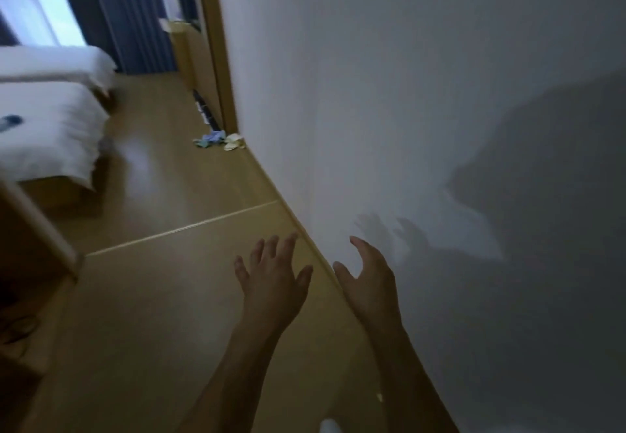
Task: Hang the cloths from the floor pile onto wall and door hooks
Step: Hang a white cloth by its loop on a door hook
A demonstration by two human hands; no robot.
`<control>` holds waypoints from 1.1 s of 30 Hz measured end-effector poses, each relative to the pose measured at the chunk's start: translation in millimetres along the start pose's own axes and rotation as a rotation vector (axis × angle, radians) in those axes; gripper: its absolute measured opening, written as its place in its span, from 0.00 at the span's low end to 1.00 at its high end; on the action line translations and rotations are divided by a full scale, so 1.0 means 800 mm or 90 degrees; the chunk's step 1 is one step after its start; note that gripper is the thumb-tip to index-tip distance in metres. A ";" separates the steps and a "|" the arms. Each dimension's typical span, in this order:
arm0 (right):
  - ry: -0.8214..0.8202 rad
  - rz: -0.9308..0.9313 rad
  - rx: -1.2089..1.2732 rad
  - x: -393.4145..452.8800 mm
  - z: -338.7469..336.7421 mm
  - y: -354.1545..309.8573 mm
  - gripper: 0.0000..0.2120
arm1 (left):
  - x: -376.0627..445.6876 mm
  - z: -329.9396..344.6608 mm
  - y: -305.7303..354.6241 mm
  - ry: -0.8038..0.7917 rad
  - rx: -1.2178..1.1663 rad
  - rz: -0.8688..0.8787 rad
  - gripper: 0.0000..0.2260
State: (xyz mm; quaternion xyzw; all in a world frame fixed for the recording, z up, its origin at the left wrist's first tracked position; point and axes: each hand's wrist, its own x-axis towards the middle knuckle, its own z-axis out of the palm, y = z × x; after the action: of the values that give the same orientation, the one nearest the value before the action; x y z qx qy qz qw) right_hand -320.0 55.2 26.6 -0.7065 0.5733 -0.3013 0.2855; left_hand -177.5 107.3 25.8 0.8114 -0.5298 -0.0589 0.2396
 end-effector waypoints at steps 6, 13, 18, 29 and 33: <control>-0.075 -0.069 0.016 0.134 0.028 -0.026 0.26 | 0.111 0.004 -0.003 0.026 0.024 -0.084 0.29; -0.152 -0.144 -0.016 0.282 0.061 -0.056 0.29 | 0.235 0.003 0.005 0.068 0.046 -0.146 0.29; -0.191 -0.187 -0.025 0.352 0.100 -0.085 0.28 | 0.299 0.003 -0.024 0.073 0.047 -0.195 0.30; -0.185 -0.246 -0.044 0.496 0.234 -0.187 0.28 | 0.481 -0.010 -0.142 0.091 0.031 -0.198 0.29; -0.179 -0.211 -0.059 0.546 0.287 -0.235 0.28 | 0.561 -0.036 -0.196 0.076 0.026 -0.183 0.29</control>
State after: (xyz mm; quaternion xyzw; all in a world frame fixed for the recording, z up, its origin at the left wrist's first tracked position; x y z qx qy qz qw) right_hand 42.9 -326.3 60.1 -0.8386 0.4169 -0.2156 0.2765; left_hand 156.9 -231.2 51.3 0.8856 -0.3941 -0.0334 0.2435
